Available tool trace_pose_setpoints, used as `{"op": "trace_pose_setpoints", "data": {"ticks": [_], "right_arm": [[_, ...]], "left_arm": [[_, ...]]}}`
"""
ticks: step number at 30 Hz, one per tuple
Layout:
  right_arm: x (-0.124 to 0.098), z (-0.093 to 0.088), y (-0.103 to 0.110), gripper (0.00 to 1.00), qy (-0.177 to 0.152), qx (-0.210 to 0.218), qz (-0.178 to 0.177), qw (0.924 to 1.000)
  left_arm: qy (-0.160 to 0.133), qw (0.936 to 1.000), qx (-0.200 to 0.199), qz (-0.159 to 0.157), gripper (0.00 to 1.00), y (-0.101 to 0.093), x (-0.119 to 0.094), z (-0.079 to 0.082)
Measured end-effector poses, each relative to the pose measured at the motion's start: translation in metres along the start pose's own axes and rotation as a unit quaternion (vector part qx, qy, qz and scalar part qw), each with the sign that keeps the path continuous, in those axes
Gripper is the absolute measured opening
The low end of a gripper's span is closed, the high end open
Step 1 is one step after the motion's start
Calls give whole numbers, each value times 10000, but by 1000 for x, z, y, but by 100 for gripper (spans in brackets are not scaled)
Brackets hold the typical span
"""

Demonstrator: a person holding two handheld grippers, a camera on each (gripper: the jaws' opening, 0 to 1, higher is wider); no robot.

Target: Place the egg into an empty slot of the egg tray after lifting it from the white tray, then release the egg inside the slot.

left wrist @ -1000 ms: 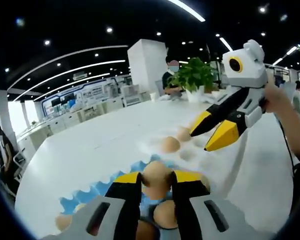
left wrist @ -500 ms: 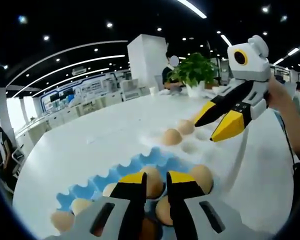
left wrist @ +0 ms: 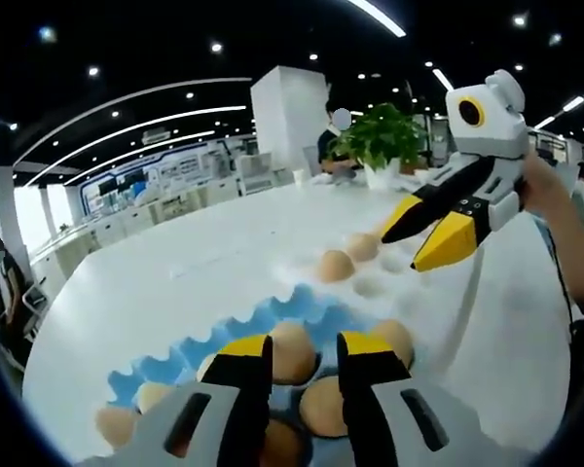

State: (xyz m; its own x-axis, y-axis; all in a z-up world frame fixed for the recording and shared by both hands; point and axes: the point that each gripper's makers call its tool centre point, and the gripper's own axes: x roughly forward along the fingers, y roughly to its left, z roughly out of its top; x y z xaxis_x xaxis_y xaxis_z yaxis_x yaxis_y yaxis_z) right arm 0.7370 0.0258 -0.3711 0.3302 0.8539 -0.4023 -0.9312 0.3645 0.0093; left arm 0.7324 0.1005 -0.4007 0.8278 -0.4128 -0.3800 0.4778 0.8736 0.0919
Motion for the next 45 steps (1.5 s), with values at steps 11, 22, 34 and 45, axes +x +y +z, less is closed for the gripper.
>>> {"op": "trace_pose_setpoints", "data": {"ticks": [11,22,34,45], "right_arm": [[-15,-7,-9,26,18,23,-205,9998],[-37,-20,-28,27,85,77,-496,9987],[-58,-37,-49,27,217,118,-777,9967],[-78,-50,-68,29,276,219,-1083,9935]], "left_arm": [[-97,9999,-11,-123,38,-10,0,5],[-185,9994,34,-302,45,-23,3,12],[-209,9988,106,-424,49,-32,6,15],[-119,9985,143,-521,50,-41,10,13]]}}
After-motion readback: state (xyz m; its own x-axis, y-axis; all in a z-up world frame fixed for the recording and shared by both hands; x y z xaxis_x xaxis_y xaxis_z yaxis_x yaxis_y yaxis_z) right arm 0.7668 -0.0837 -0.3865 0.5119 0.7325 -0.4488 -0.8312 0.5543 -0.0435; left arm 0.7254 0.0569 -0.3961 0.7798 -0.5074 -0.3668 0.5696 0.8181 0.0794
